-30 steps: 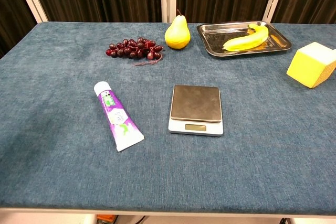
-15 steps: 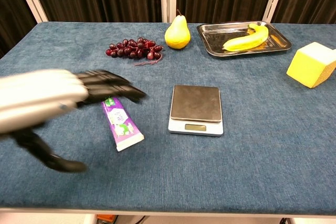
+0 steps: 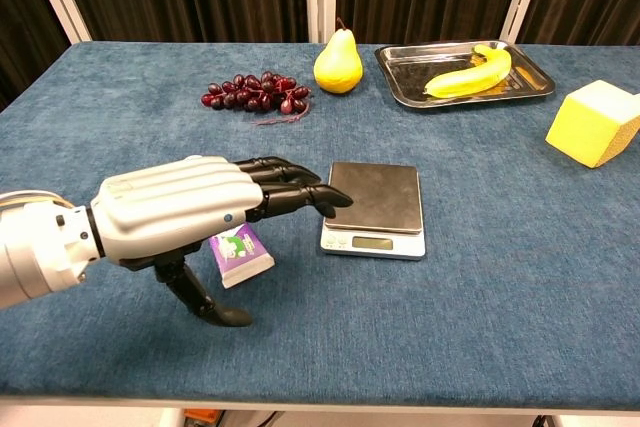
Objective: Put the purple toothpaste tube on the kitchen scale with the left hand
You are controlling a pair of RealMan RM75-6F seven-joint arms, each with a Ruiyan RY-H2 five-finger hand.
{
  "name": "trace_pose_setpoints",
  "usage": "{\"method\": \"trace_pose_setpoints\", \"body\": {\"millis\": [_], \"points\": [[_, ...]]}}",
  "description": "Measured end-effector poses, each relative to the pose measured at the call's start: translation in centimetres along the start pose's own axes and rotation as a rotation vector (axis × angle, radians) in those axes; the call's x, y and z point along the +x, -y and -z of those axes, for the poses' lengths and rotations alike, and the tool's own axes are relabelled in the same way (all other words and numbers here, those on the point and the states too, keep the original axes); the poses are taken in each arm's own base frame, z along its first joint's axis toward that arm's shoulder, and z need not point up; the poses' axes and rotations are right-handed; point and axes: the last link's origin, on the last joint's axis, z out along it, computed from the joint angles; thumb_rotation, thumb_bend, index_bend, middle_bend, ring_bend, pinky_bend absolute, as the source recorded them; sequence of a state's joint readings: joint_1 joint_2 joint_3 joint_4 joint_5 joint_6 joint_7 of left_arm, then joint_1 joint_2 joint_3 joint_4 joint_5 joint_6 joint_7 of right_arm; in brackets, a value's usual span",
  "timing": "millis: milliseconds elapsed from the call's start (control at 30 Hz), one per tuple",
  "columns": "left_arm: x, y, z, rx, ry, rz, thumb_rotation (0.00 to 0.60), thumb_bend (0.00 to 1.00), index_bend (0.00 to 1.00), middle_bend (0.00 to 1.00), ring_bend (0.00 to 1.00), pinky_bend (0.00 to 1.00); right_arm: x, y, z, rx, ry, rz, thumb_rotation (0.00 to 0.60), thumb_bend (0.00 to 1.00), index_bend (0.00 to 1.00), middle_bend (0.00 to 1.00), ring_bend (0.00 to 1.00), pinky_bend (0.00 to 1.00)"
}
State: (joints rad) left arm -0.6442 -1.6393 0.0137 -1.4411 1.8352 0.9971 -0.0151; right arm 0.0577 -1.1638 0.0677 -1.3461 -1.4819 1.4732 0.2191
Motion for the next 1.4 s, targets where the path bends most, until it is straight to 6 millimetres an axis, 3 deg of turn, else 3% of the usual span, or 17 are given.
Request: {"method": "trace_pose_setpoints", "body": {"millis": [167,467,800,1400], "points": [[-0.5,0.2,-0.4,0.011,0.002,0.040,0.600,0.36,0.05,0.18,0.00,0.00,-0.1,0.2,-0.1,0.007,0.007,0.000,0.600,0.29,0.00,0.00,0.00,0.00],[-1.3,-0.3,-1.6,-0.010,-0.016,0.045,0.600,0.53,0.05,0.18,0.00,0.00,-0.1,0.1,-0.1,0.000,0.006,0.002,0.600,0.29,0.00,0.00,0.00,0.00],[-2.2,0.6,-2.2,0.014,-0.019,-0.064,0.600,0.54,0.05,0.19,0.00,0.00,0.0,-0.2,0.1,-0.008,0.008,0.003,0.600,0.29,0.00,0.00,0.00,0.00],[-2.9,1.0,-1.7,0.034,-0.010,-0.079,0.600,0.54,0.05,0.22,0.00,0.00,-0.2,-0.7,-0.1,-0.026,0.021,0.001,0.600,0.29,0.00,0.00,0.00,0.00]]}}
